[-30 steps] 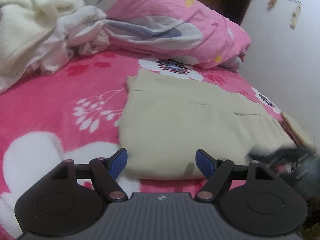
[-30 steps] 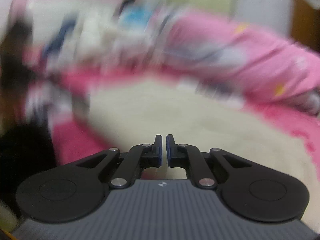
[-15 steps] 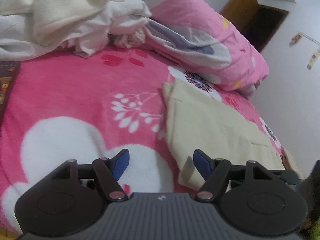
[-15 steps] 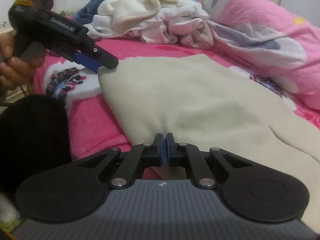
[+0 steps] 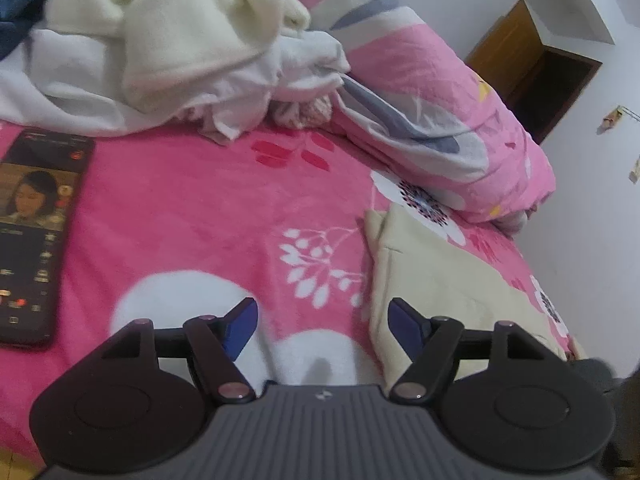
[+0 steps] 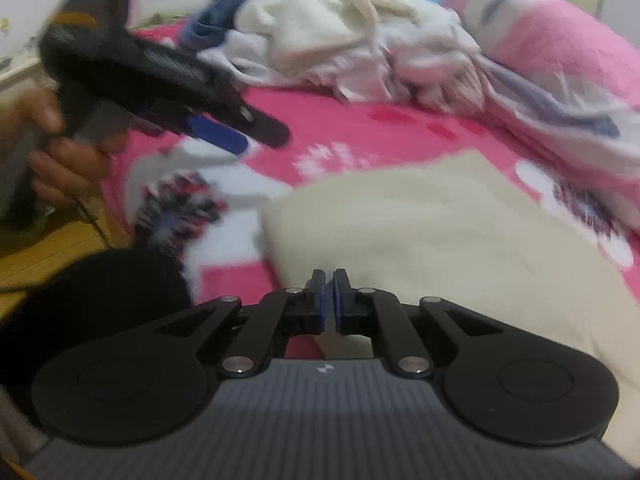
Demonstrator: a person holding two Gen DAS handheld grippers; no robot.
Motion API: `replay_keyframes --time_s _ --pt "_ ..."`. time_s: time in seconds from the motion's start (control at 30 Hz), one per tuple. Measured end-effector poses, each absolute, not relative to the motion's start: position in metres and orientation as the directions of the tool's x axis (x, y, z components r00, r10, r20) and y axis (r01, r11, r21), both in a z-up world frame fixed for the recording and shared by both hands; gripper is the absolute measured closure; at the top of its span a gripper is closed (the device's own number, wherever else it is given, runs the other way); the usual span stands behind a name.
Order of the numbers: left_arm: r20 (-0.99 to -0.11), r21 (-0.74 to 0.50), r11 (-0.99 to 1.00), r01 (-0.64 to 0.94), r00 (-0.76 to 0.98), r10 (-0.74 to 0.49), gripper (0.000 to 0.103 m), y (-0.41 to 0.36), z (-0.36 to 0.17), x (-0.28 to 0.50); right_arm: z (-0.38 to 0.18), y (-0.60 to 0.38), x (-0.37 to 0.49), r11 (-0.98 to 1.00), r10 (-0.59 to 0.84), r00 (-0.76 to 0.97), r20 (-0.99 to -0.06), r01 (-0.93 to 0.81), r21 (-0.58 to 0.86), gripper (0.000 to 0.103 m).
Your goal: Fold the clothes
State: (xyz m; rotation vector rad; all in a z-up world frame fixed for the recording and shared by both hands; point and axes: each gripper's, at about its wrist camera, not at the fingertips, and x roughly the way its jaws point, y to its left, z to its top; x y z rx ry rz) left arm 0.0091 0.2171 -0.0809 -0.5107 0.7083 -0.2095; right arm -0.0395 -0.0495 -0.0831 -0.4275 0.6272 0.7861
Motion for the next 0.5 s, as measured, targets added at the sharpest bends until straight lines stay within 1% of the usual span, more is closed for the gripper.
replay_keyframes --time_s 0.07,0.17,0.23,0.33,0.37,0.43,0.5 --pt "-0.568 -0.509 0.861 0.002 0.751 -0.338 0.030 0.221 -0.080 0.007 -0.080 -0.039 -0.034 0.625 0.544 0.534 -0.648 -0.772 -0.112 0.099" --pt "-0.567 -0.499 0.867 -0.003 0.758 -0.323 0.029 0.224 -0.077 0.003 -0.117 -0.013 -0.017 0.589 0.495 0.466 -0.734 -0.800 -0.110 0.099" --pt "-0.569 -0.481 0.877 -0.002 0.762 -0.310 0.029 0.224 -0.074 0.000 -0.116 -0.003 -0.018 0.573 0.488 0.483 -0.727 -0.806 -0.151 0.099" --pt "-0.563 -0.447 0.895 0.012 0.774 -0.291 0.028 0.219 -0.069 -0.003 -0.090 -0.009 -0.025 0.582 0.509 0.498 -0.703 -0.800 -0.145 0.099" --pt "-0.559 -0.437 0.899 0.025 0.776 -0.293 0.028 0.216 -0.067 -0.003 -0.082 -0.016 -0.027 0.602 0.509 0.526 -0.681 -0.783 -0.154 0.099" --pt "-0.543 -0.413 0.908 0.066 0.783 -0.304 0.028 0.206 -0.061 -0.002 -0.068 -0.038 -0.028 0.668 0.487 0.604 -0.632 -0.723 -0.176 0.099" --pt "-0.519 -0.370 0.920 0.127 0.793 -0.318 0.028 0.189 -0.054 0.001 -0.059 -0.068 -0.024 0.753 0.426 0.690 -0.585 -0.629 -0.193 0.099"
